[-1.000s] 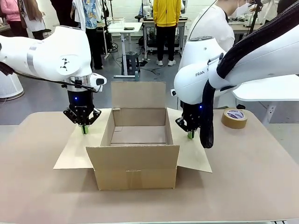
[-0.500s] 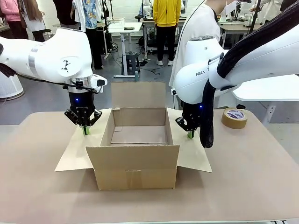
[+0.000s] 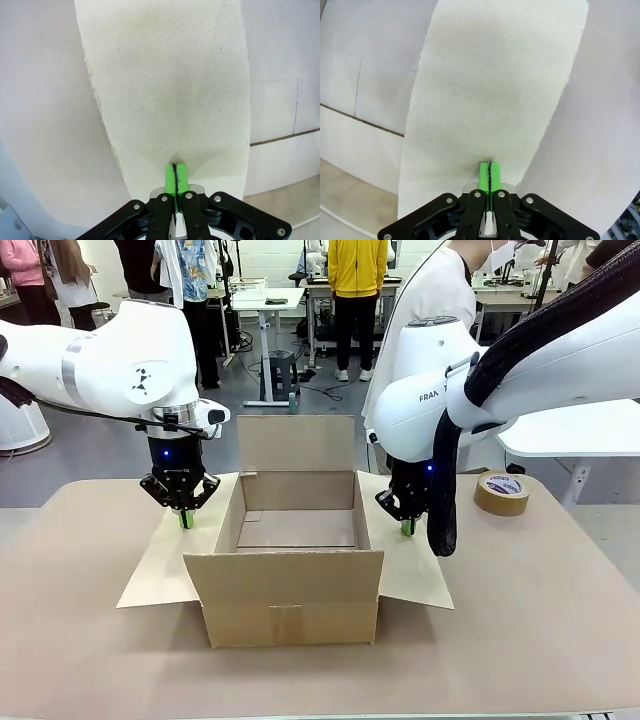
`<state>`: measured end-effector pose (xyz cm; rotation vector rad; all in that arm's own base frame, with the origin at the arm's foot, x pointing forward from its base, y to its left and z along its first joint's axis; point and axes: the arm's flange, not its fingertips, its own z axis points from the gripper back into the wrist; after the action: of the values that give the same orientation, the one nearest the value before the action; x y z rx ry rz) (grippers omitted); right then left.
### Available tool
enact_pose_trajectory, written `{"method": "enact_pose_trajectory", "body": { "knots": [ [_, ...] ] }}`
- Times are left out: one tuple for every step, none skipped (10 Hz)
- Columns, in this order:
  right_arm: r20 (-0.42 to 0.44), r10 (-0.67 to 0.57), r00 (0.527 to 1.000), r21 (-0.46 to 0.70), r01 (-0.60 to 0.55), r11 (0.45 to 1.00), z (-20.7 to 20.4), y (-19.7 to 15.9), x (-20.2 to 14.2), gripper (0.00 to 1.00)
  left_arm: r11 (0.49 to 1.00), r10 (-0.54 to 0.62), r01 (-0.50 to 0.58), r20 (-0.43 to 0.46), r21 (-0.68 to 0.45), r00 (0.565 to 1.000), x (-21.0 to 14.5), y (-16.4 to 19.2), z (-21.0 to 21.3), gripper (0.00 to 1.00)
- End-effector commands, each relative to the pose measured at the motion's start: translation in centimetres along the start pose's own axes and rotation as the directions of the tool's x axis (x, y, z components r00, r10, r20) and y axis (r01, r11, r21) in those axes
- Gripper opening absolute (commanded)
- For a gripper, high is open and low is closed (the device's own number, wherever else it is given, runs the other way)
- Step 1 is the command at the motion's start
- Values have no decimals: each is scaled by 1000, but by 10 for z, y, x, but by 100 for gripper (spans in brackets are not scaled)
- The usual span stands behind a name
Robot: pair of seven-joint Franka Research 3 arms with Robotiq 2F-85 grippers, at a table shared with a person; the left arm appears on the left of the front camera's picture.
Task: Wrap the clocks to prevent damage.
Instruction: Open the side flaps of the Package Box, then once the human has placed the objects inside and stepped back, release both hands from the side flaps of the Package Box.
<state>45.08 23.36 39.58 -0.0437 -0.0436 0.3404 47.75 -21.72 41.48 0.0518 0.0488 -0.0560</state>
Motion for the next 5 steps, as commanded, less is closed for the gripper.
{"method": "enact_pose_trajectory", "body": {
  "knots": [
    [0,1,1000,-2,-1,1000,-1,0,0,1,1000,-3,3,-2,9,1000,0,1,-1,0],
    [0,1,1000,-2,-1,1000,-1,0,0,1,1000,-3,3,-2,9,1000,0,1,-1,0],
    [0,1,1000,-2,-1,1000,-1,0,0,1,1000,-3,3,-2,9,1000,0,1,-1,0],
    [0,1,1000,-2,-1,1000,-1,0,0,1,1000,-3,3,-2,9,1000,0,1,-1,0],
    [0,1,1000,-2,-1,1000,-1,0,0,1,1000,-3,3,-2,9,1000,0,1,-1,0]
  ]
}}
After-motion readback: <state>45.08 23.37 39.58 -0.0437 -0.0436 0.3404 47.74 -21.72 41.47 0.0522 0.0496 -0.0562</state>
